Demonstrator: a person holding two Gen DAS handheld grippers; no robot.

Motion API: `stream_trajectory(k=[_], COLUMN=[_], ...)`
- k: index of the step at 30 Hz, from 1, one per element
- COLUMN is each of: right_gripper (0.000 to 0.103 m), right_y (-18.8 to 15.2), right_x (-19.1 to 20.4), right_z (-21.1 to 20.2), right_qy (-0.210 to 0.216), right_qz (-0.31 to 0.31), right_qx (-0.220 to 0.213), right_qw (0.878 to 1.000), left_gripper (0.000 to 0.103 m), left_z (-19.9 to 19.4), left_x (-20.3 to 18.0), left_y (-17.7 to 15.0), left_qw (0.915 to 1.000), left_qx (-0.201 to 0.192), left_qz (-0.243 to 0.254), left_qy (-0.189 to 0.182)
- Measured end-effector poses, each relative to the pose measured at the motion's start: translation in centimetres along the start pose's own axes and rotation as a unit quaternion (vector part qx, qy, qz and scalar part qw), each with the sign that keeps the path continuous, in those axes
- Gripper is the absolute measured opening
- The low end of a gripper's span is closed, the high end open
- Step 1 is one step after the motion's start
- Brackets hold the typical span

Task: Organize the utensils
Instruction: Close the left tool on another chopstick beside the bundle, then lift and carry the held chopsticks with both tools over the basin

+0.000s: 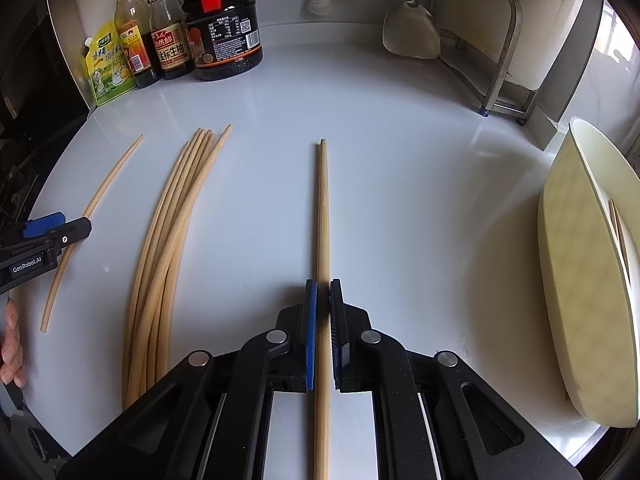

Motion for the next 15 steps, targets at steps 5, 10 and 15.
stream_trajectory(k=[5, 10, 15], right_gripper=[0.007, 0.007, 0.007], right_y=[0.1, 0.1, 0.2], right_x=[0.1, 0.1, 0.2], right_z=[0.0, 0.0, 0.1], right_qy=[-0.001, 0.000, 0.001], right_qz=[-0.001, -0.001, 0.002], right_qx=[0.000, 0.000, 0.000], right_qw=[1.000, 1.000, 1.000], left_gripper=[0.053, 0.022, 0.007], left_z=[-0.1, -0.4, -0.5], left_x=[-0.2, -0.9, -1.4], left_y=[0.0, 0.1, 0.2], left_qw=[1.0000, 0.9999, 0.9998], left_qx=[-0.001, -0.005, -0.001], left_qz=[0.005, 0.011, 0.020], left_qy=[-0.003, -0.009, -0.009])
Point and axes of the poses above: each gripper's, at about its wrist camera, not at the fingertips, and z roughly the way its jaws point, x to its left, y to its top, the point moved 3 cm from there along z, roughly the way its jaws point, and after that the axes turned 6 degrees about z, right-handed, at the moved point
